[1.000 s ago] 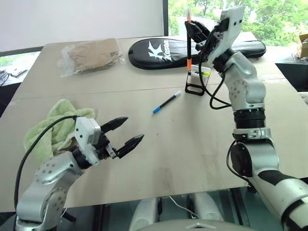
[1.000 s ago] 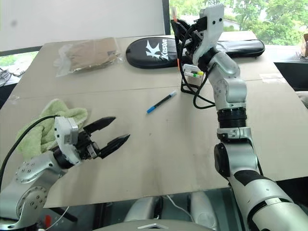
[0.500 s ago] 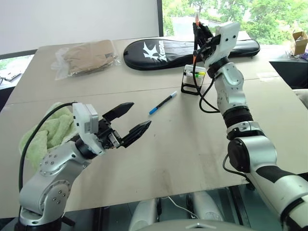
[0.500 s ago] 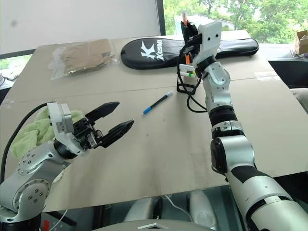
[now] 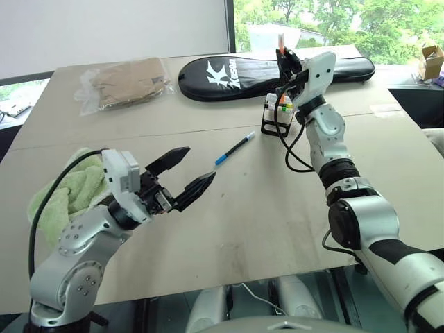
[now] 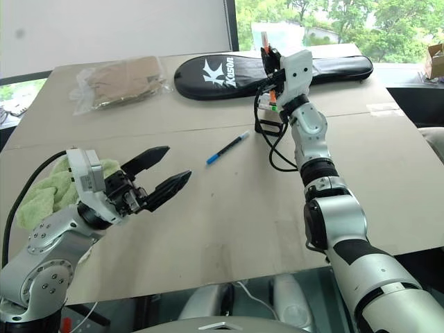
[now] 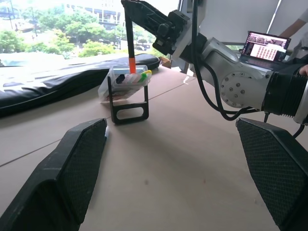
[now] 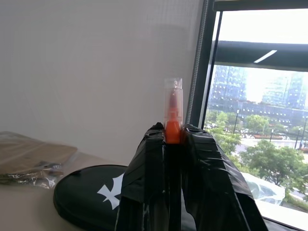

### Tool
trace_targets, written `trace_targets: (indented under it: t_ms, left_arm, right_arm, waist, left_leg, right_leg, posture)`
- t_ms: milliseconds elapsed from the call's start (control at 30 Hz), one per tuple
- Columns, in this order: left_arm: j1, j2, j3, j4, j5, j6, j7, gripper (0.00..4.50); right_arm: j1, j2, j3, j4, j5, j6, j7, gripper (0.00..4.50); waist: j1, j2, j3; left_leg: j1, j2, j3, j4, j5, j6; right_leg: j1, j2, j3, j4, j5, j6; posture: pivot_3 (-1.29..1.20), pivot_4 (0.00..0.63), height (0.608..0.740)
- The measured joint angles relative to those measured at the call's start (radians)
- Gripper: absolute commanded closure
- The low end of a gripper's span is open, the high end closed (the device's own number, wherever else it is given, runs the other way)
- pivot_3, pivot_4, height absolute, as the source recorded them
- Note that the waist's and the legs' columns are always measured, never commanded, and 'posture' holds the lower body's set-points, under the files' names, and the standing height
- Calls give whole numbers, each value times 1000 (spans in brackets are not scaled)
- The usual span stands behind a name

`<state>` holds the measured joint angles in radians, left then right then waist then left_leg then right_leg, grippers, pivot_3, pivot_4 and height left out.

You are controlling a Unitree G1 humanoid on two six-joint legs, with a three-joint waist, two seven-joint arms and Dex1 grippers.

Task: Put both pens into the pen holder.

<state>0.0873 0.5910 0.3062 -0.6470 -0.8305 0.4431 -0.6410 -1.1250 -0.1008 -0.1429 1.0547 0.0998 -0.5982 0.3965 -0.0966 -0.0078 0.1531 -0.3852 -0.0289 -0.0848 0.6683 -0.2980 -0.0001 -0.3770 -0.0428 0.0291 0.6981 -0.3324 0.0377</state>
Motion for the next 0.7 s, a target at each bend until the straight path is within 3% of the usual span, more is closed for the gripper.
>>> trace_targets:
  t_ms: [267,567,633,700]
  left_arm:
    - [-7,4,-1,41,35,-12,-12,0]
    - [-125,4,-87,156,146,8,21,0]
    - [-187,18,-127,185,185,41,44,0]
    - [-336,50,-228,257,292,173,141,0]
  right_arm:
    - [3,0,-3,22,8,-47,13,41]
    - [185,-21,8,-229,23,12,12,41]
    - [248,-37,16,-352,26,79,9,41]
    - [366,-72,48,-601,54,234,33,41]
  waist:
    - [0,0,0]
    - [6,0,0]
    - [9,0,0]
    - [23,0,0]
  left_leg:
    - [0,0,0,0,0,0]
    - [0,0,0,0,0,0]
    - [0,0,-2,0,0,0]
    - [0,0,-2,1,0,0]
  right_leg:
    - [0,0,0,0,0,0]
    - [0,0,0,0,0,0]
    - [1,0,0,1,0,0]
    - [0,0,0,2,0,0]
  posture:
    - [0,150,740]
    - [0,150,740]
    - [0,150,740]
    - [0,150,740]
